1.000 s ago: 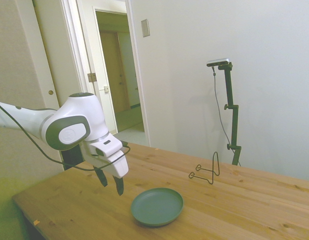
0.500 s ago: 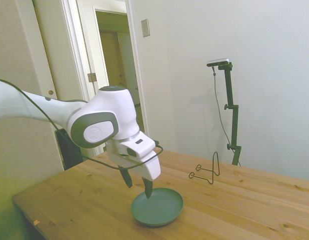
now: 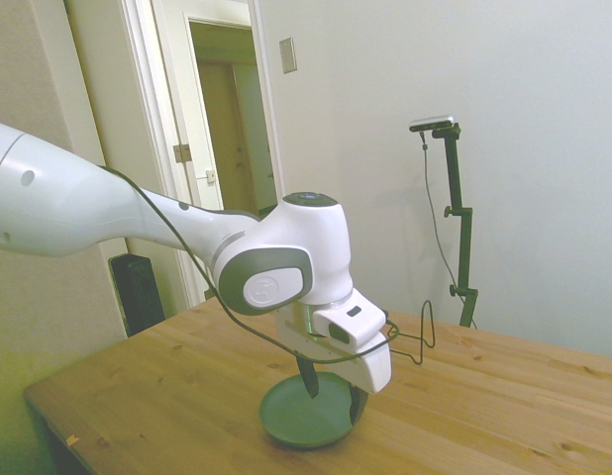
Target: Load the plate
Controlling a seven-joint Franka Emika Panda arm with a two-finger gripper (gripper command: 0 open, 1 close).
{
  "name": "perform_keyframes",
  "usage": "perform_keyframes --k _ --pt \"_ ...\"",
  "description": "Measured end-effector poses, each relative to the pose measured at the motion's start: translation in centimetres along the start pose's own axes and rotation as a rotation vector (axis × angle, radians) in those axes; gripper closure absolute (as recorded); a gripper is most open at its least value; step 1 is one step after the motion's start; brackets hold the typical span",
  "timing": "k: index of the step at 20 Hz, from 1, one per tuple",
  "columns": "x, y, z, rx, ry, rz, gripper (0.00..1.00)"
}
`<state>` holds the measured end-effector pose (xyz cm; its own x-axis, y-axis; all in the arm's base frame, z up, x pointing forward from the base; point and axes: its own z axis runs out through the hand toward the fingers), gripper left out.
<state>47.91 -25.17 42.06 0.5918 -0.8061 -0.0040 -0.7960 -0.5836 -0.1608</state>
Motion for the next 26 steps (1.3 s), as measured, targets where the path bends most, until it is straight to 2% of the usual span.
perform_keyframes --k 9,21,22,26 --pt "2.4 0.7 1.9 0.002 -0.040 0.000 0.00" --pt "3.3 -0.7 5.3 -0.010 -0.087 -0.023 0.00" --pt "3.3 -0.9 5.6 -0.013 -0.092 -0.026 1.00" --pt "3.2 -1.5 6.3 -0.021 -0.116 -0.049 1.00"
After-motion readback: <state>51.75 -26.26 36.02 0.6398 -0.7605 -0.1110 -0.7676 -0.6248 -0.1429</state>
